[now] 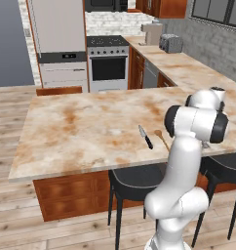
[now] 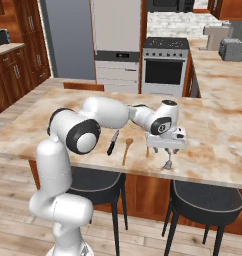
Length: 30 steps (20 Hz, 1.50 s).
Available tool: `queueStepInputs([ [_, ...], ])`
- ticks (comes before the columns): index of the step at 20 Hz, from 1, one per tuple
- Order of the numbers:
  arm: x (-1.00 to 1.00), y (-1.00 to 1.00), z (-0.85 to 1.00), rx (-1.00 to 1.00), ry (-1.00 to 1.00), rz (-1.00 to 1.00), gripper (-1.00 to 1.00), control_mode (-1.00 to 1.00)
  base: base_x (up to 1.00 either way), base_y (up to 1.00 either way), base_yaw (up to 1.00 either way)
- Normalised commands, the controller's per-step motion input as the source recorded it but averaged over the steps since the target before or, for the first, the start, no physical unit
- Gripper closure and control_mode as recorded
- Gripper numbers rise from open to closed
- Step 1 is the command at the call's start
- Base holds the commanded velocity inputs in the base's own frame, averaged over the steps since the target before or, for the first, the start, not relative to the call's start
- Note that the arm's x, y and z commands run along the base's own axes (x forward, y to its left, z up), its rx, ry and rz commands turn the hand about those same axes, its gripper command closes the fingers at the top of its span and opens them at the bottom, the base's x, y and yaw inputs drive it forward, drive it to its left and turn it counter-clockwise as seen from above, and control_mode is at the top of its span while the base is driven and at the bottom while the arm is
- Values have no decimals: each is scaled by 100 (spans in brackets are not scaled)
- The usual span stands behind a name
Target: Pick up the metallic utensils from the counter and place them in the open drawer. Make sure not to pick up any wooden utensils.
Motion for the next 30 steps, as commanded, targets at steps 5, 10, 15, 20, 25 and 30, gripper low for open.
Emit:
queueStepInputs([
  [5, 0, 0, -42, 0, 0, 0, -100, -100, 0, 0, 0],
  [10, 0, 0, -38, 0, 0, 0, -100, -100, 0, 0, 0],
  [15, 0, 0, -41, 0, 0, 0, -100, -100, 0, 0, 0],
  [20, 0, 0, -39, 0, 0, 0, -100, -100, 0, 0, 0],
  [25, 0, 0, -40, 0, 0, -1, -100, -100, 0, 0, 0],
  [30, 6, 0, -32, 1, -1, -2, -100, -100, 0, 0, 0],
])
